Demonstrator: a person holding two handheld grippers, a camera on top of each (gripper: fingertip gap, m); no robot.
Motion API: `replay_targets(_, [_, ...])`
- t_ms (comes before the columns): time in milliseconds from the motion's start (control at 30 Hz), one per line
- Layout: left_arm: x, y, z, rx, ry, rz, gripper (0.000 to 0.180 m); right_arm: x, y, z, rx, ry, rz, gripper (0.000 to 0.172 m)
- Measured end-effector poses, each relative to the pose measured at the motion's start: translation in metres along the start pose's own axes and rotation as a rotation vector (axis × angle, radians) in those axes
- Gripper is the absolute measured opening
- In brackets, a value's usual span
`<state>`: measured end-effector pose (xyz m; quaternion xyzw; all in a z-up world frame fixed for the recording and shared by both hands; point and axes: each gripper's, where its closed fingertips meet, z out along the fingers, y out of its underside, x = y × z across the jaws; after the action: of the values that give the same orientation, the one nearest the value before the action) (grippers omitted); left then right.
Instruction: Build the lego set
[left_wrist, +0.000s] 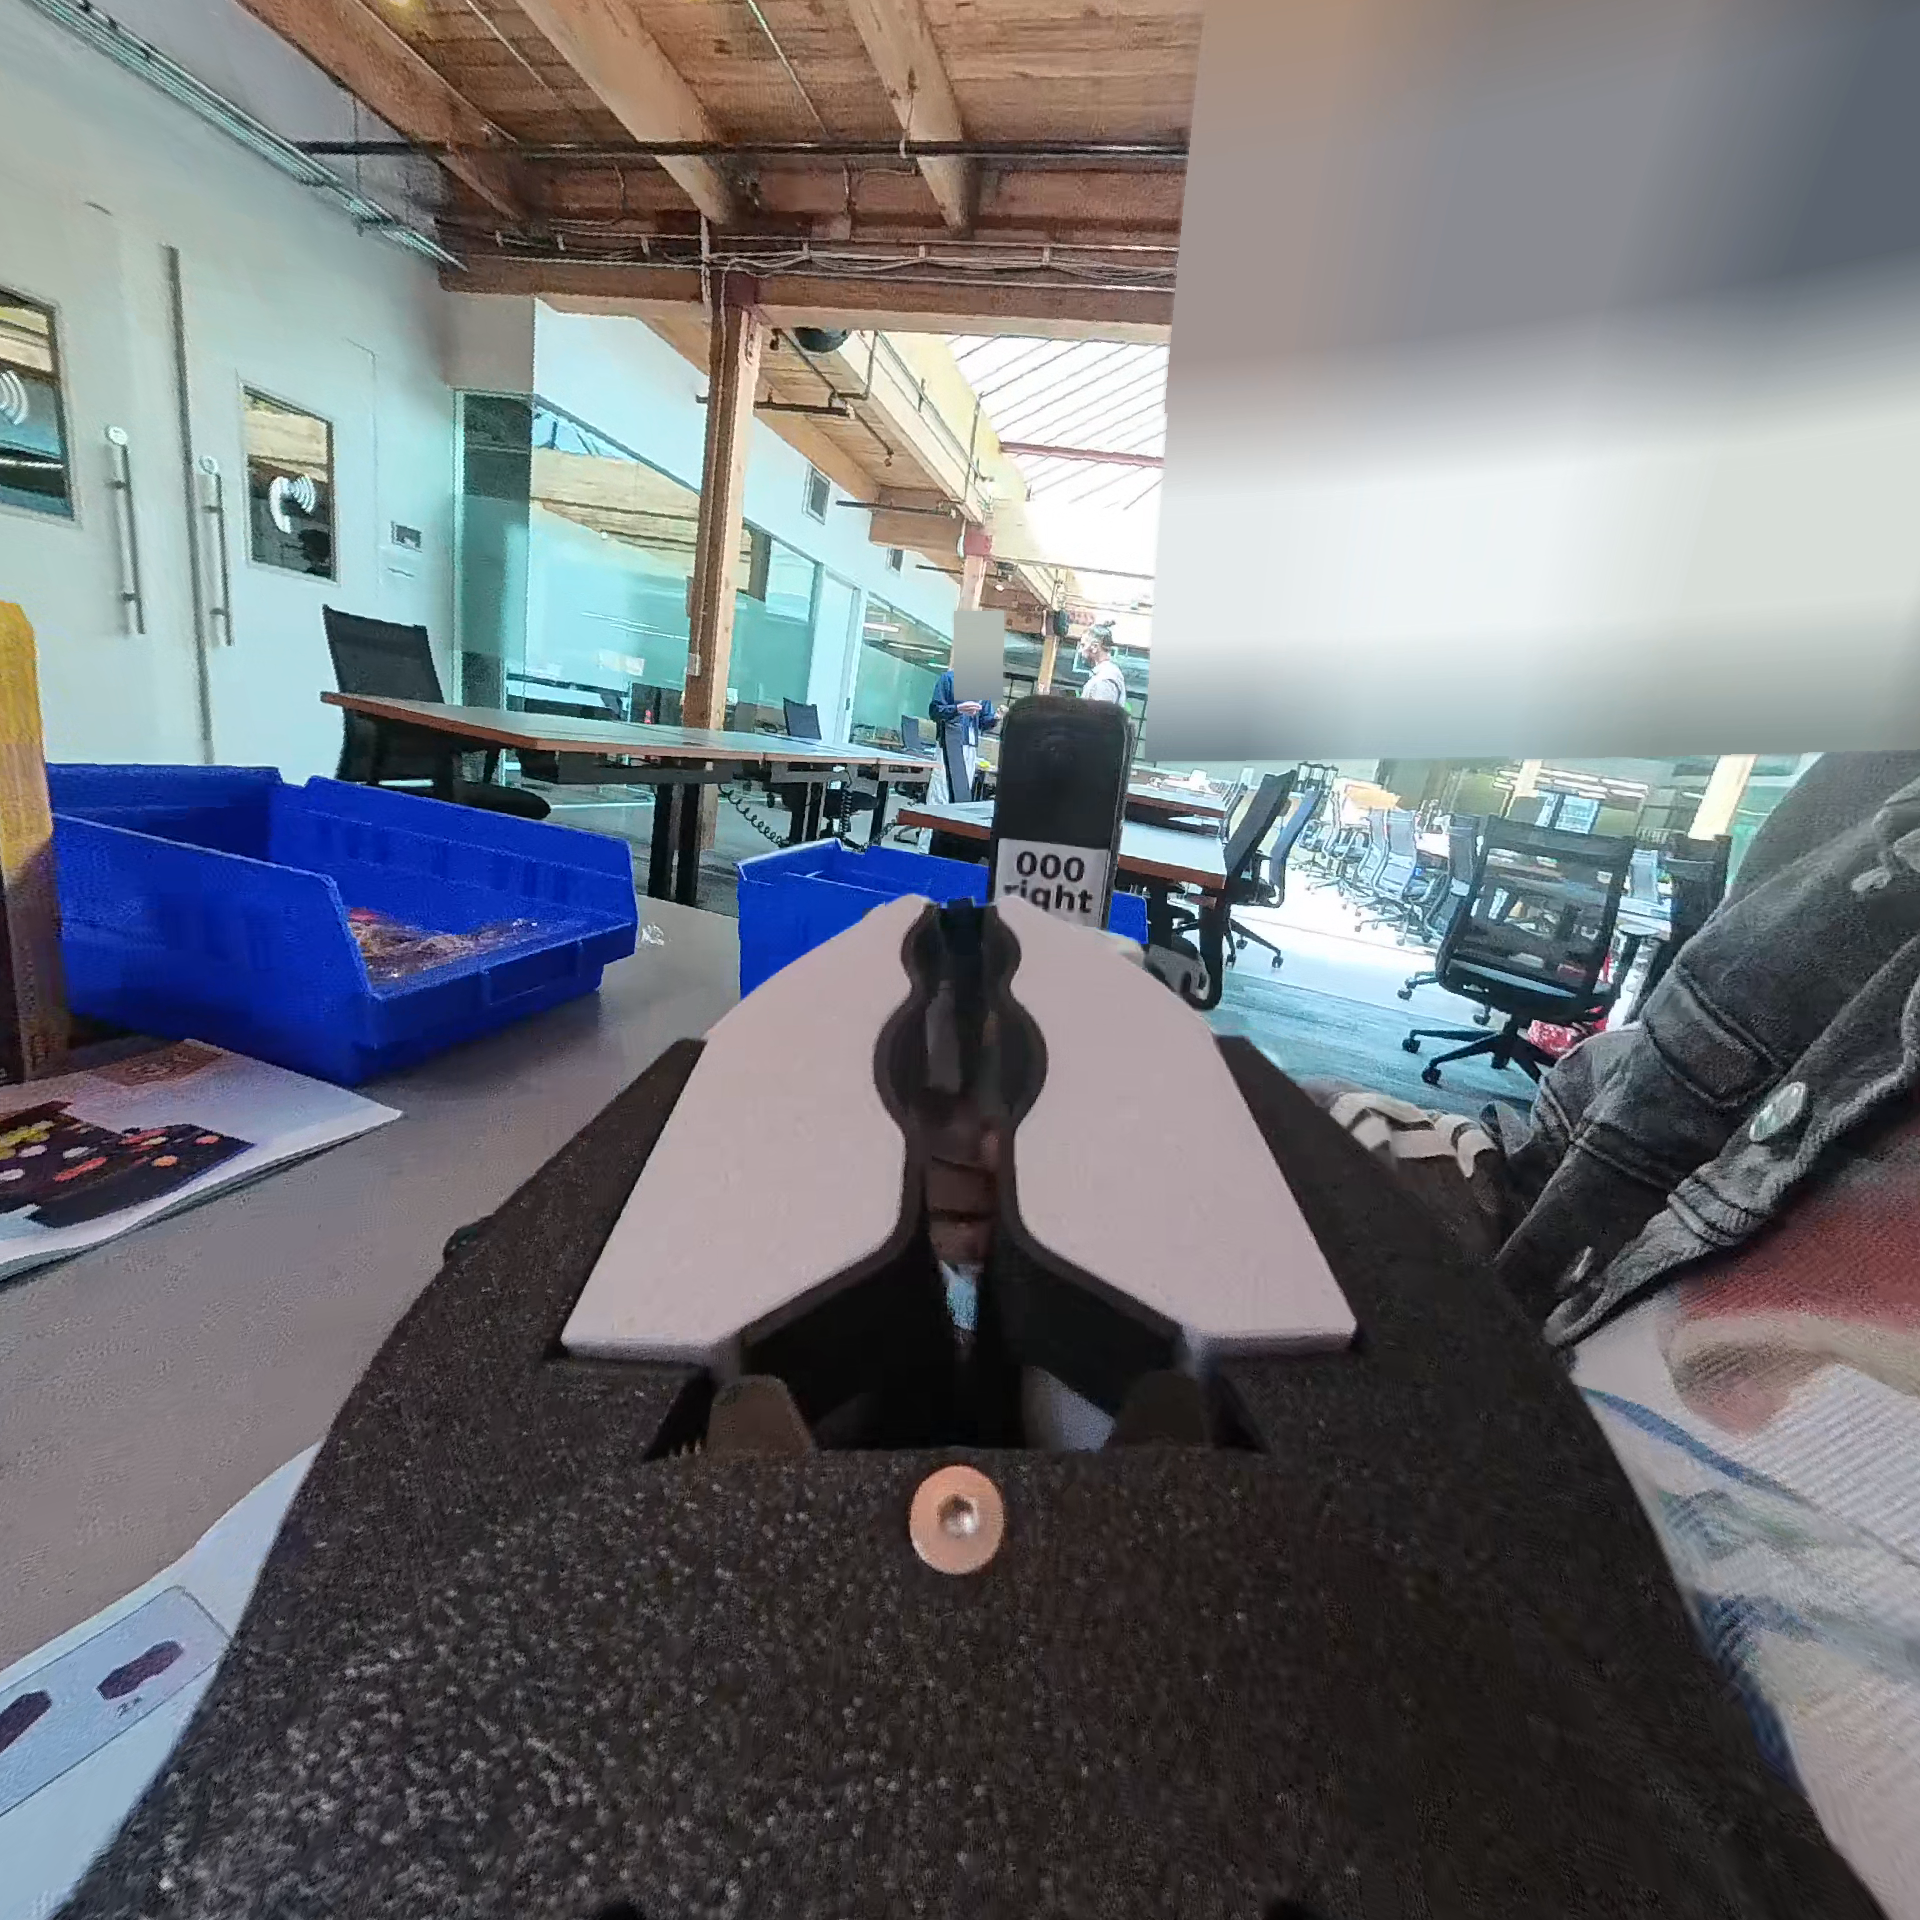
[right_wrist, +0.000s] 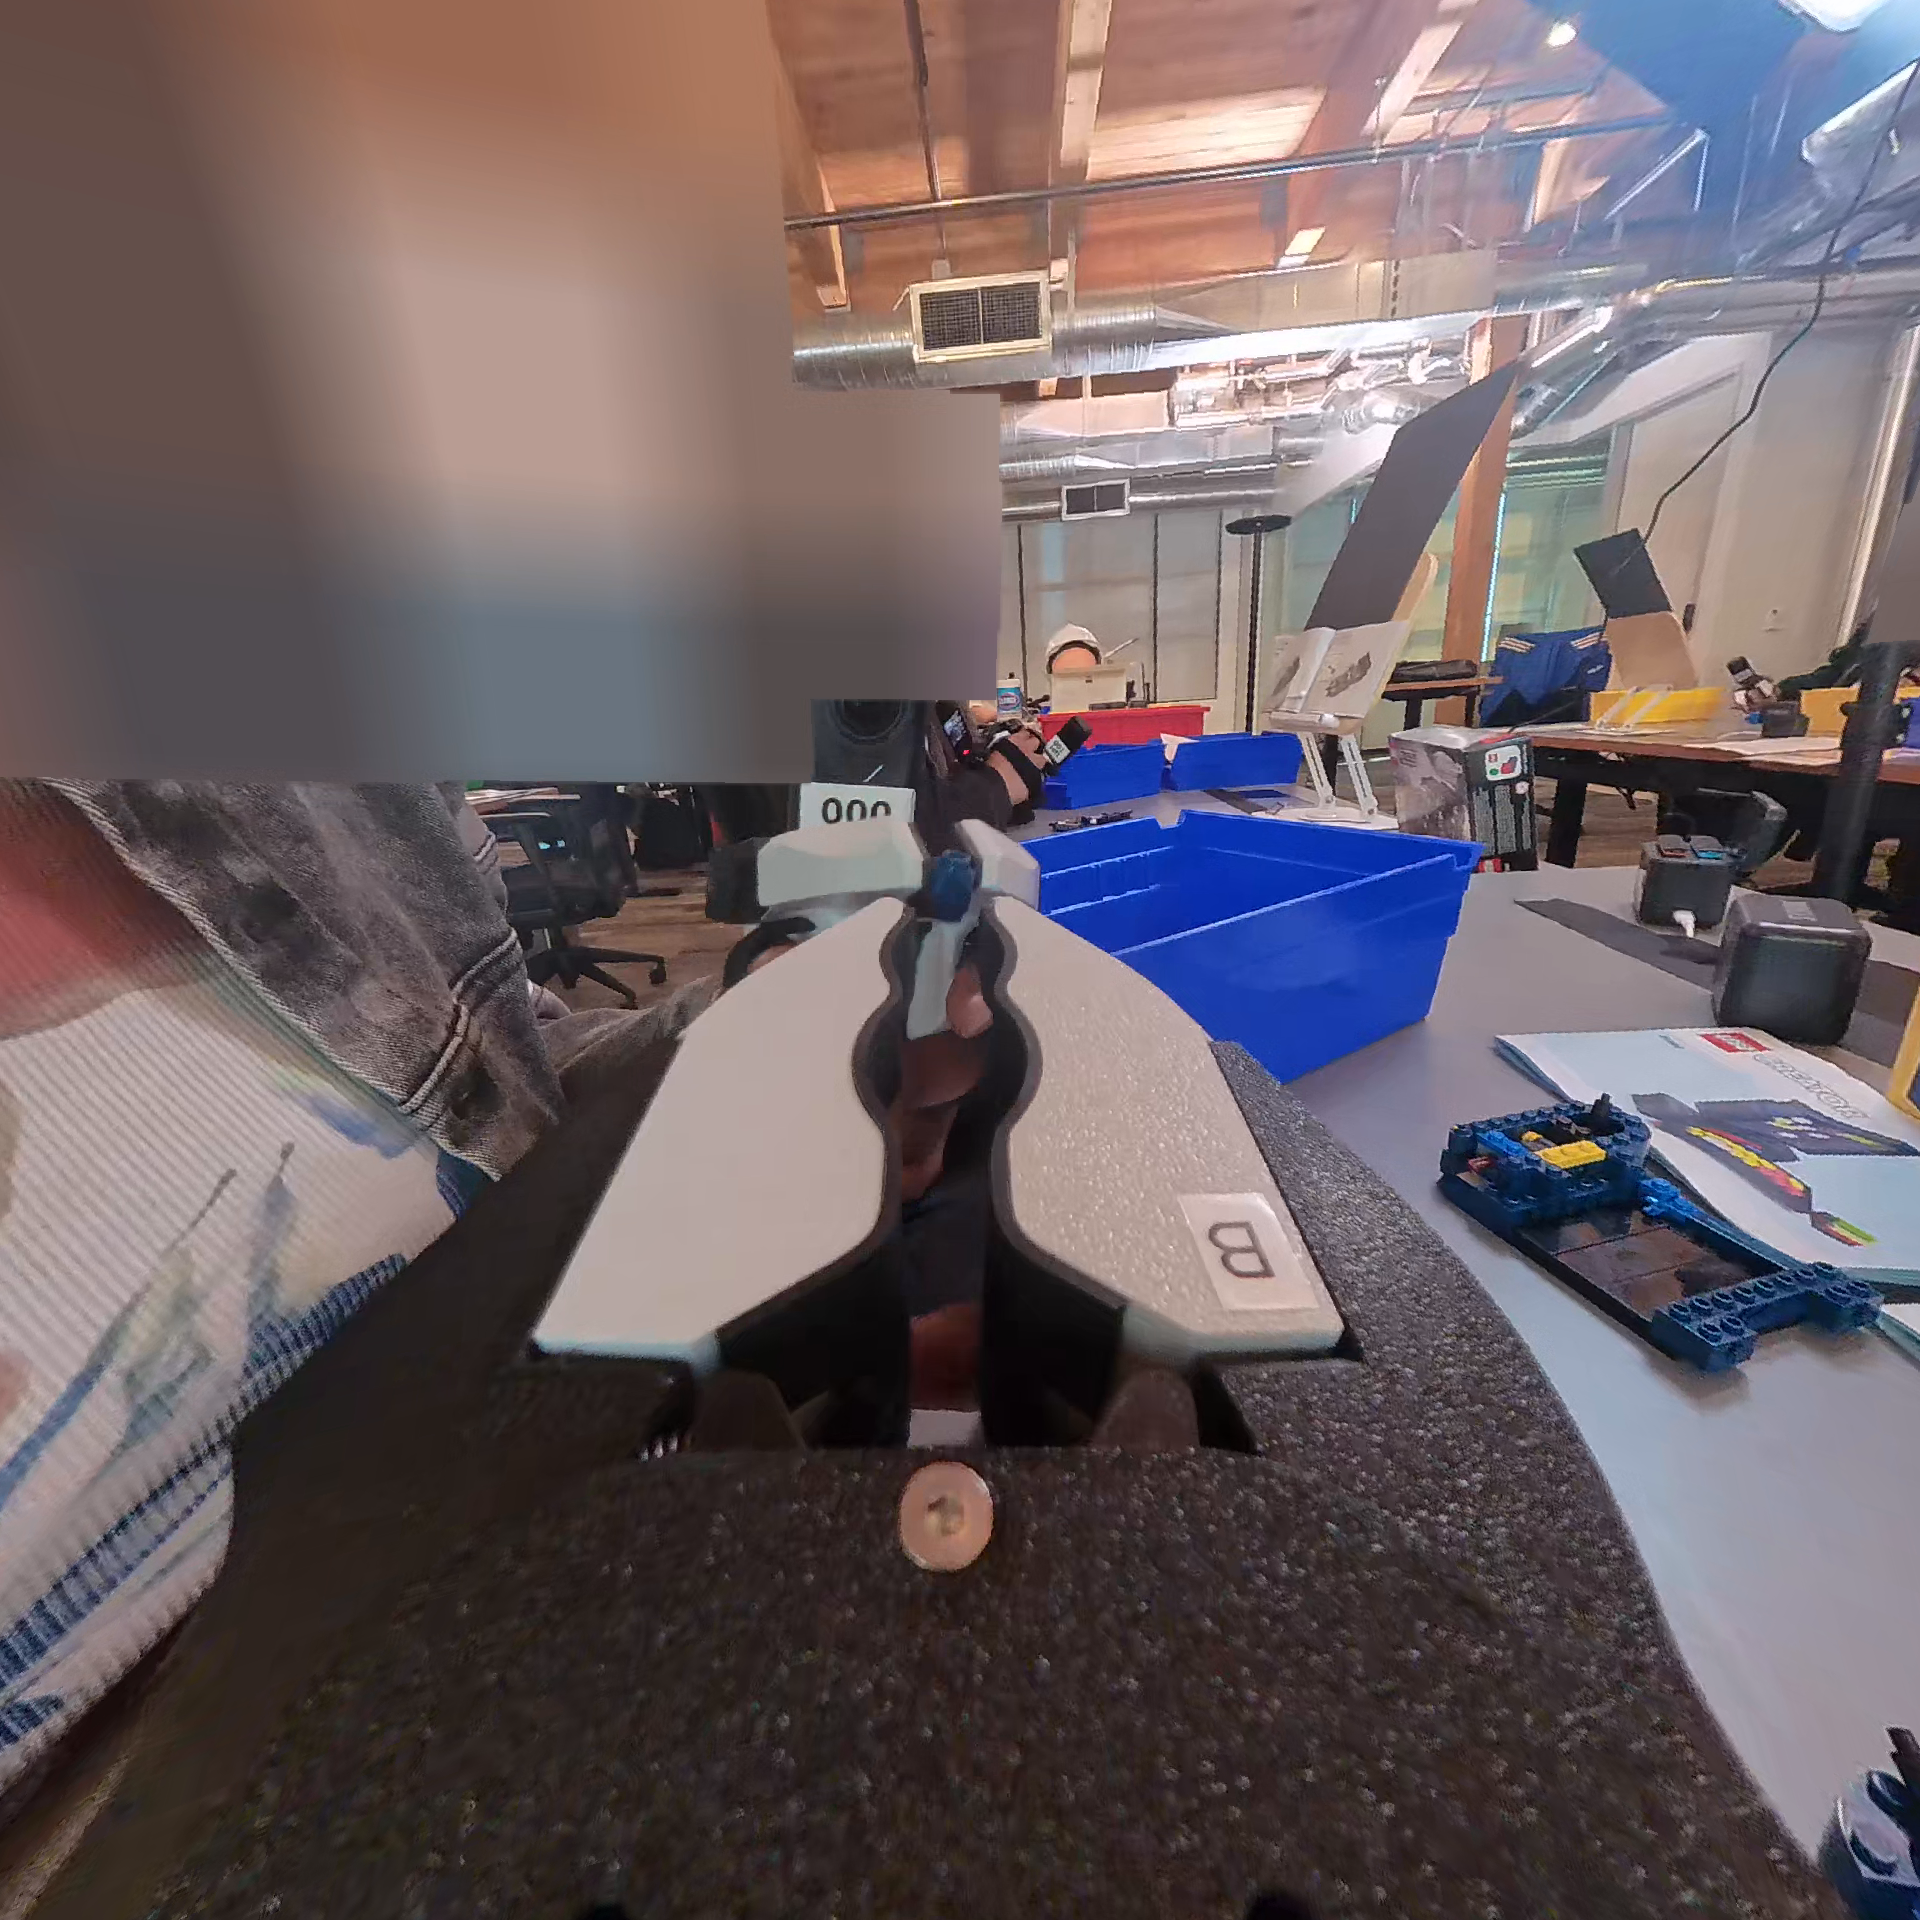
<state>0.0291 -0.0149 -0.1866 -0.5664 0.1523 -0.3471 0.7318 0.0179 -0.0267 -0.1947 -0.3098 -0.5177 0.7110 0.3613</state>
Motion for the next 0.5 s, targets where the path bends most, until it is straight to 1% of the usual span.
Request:
replay_targets(100, [-0.001, 0.003, 0.002, -0.014, -0.015, 0.031, 0.007, 0.001, 0.002, -0.001, -0.011, 0.006, -0.001, 0.007])
replay_targets(233, [-0.004, 0.007, 0.003, -0.062, -0.041, 0.074, 0.007, 0.005, 0.005, -0.003, -0.050, 0.019, -0.014, 0.007])
replay_targets(333, [-0.010, -0.002, 0.000, -0.073, -0.085, 0.153, 0.016, 0.018, 0.005, -0.015, -0.125, 0.098, -0.116, 0.007])
replay_targets(400, [-0.013, -0.013, -0.007, -0.072, -0.119, 0.223, 0.017, 0.032, 0.005, -0.033, -0.216, 0.191, -0.247, 0.007])
replay_targets(433, [-0.015, -0.018, -0.010, -0.076, -0.137, 0.257, 0.017, 0.039, 0.011, -0.045, -0.292, 0.228, -0.312, 0.007])
replay_targets(467, [-0.018, -0.024, -0.014, -0.083, -0.155, 0.289, 0.017, 0.045, 0.022, -0.059, -0.394, 0.258, -0.355, 0.007])
replay_targets(500, [-0.020, -0.028, -0.018, -0.091, -0.175, 0.318, 0.017, 0.051, 0.038, -0.076, -0.511, 0.282, -0.360, 0.007])
